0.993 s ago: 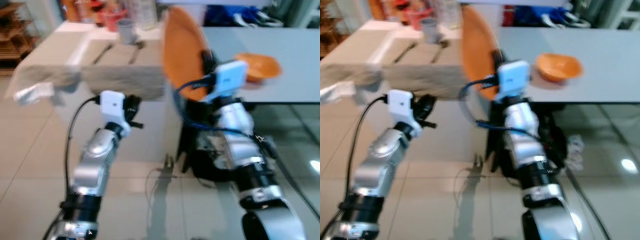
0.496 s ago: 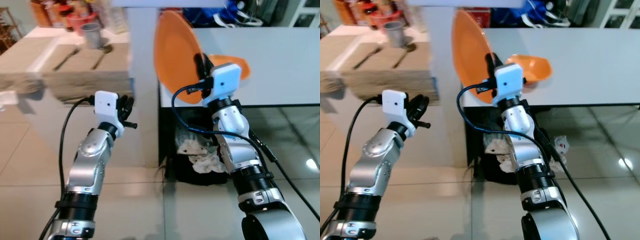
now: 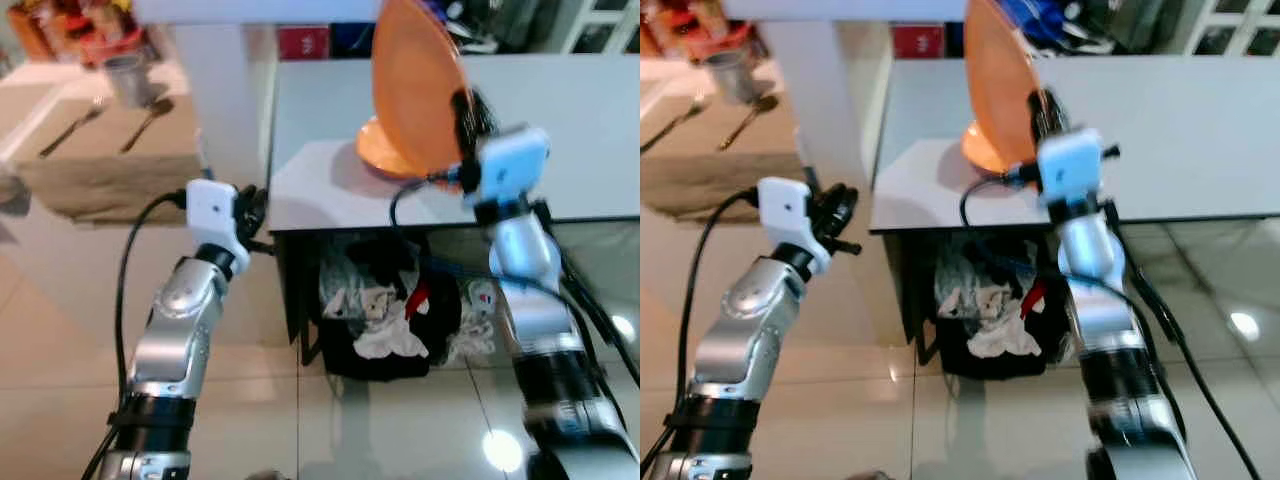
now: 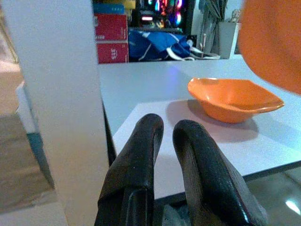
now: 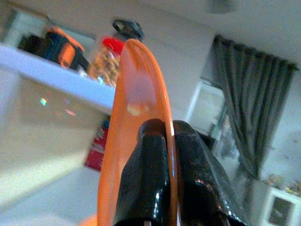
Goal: Setting the table
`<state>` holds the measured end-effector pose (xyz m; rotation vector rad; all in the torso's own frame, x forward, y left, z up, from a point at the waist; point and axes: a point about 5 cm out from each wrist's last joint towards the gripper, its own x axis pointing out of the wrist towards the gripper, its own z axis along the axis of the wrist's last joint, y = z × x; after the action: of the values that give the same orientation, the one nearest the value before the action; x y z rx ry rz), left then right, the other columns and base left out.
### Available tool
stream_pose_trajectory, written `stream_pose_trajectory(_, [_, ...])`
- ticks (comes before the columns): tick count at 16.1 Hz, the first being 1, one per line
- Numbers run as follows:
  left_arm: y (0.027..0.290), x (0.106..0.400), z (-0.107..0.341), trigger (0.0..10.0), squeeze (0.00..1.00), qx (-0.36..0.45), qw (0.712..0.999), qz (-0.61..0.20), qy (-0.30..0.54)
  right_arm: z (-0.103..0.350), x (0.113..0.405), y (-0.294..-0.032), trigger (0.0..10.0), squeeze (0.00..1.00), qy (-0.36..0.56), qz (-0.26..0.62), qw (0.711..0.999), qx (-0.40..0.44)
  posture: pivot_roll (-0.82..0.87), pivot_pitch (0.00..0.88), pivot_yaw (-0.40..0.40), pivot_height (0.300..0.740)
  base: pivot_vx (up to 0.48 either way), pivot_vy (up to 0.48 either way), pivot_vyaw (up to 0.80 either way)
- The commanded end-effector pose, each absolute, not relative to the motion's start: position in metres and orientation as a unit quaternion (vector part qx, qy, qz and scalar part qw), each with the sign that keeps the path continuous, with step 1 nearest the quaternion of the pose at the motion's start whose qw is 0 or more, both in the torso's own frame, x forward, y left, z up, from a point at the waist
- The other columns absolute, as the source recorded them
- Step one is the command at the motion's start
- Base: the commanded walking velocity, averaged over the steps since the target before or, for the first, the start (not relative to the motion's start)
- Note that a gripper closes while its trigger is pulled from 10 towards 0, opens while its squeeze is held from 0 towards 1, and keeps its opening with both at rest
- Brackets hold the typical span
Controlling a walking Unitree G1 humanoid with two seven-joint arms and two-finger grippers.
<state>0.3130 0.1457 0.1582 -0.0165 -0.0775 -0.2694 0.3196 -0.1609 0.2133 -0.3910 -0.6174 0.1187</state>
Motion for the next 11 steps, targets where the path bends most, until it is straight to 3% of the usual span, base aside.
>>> stream_pose_trajectory(1, [0.156, 0.309, 0.154, 10.0, 0.00, -0.004, 0.993, -0.118, -0.029, 0.214, 0.312, -0.183, 0.0, 0.00, -0.301, 0.013, 0.931, -0.206, -0.08, 0.000, 0.034, 0.740, 0.000, 0.000, 0.00])
stream_pose_trajectory(5, [0.175, 0.300, 0.158, 10.0, 0.00, 0.000, 0.996, -0.084, -0.039, 0.187, 0.287, -0.228, 0.0, 0.00, -0.246, -0.074, 0.933, -0.254, -0.09, 0.000, 0.029, 0.740, 0.000, 0.000, 0.00])
stream_pose_trajectory(7, [0.177, 0.294, 0.154, 10.0, 0.00, -0.003, 0.997, -0.077, -0.032, 0.174, 0.279, -0.231, 0.0, 0.00, -0.225, -0.075, 0.936, -0.260, -0.09, 0.000, 0.029, 0.740, 0.000, 0.000, 0.00])
stream_pose_trajectory(11, [0.192, 0.270, 0.120, 10.0, 0.00, -0.006, 0.998, -0.047, 0.040, 0.121, 0.270, -0.214, 0.0, 0.00, -0.111, -0.019, 0.974, -0.195, -0.09, 0.000, 0.029, 0.740, 0.000, 0.000, 0.00])
